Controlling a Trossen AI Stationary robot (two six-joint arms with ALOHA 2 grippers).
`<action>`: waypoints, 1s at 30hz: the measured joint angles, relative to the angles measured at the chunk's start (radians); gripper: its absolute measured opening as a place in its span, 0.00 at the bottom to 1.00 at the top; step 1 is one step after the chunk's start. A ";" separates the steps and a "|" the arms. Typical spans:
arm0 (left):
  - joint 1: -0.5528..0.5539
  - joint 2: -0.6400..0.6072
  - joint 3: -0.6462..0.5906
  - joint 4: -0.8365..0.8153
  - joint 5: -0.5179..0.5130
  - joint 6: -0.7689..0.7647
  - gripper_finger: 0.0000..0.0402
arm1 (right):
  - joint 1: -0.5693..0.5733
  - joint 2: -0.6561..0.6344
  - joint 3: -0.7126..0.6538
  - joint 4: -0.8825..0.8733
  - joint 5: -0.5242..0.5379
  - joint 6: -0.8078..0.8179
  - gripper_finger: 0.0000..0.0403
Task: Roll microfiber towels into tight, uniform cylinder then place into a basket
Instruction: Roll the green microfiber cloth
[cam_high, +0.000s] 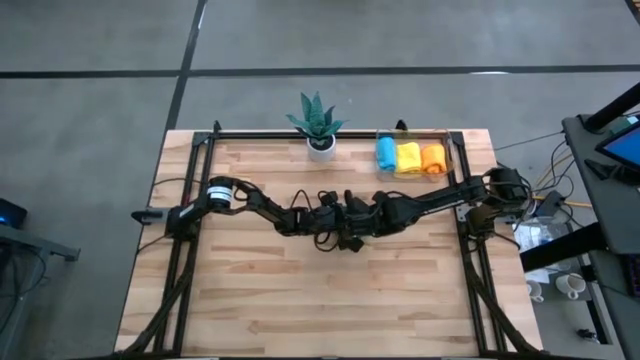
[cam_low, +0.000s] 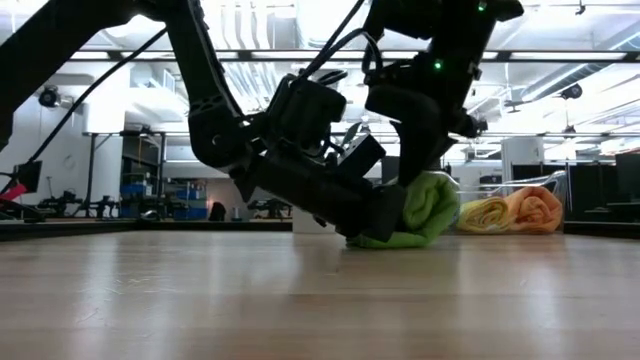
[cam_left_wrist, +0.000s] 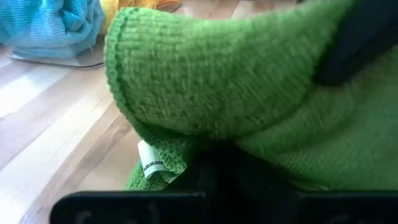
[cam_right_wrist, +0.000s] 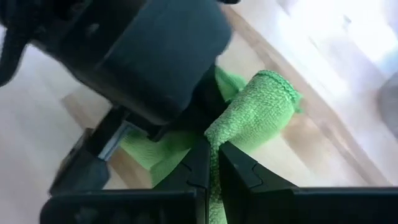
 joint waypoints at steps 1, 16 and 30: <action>0.000 0.000 -0.001 0.002 0.001 0.000 0.00 | 0.000 0.000 -0.003 0.011 -0.008 0.000 0.03; 0.001 0.000 -0.003 0.016 0.004 0.000 0.00 | 0.000 0.024 -0.079 0.194 -0.056 -0.046 0.04; 0.001 0.000 -0.008 0.015 0.006 0.037 0.00 | 0.000 0.005 -0.065 0.220 -0.105 -0.155 0.41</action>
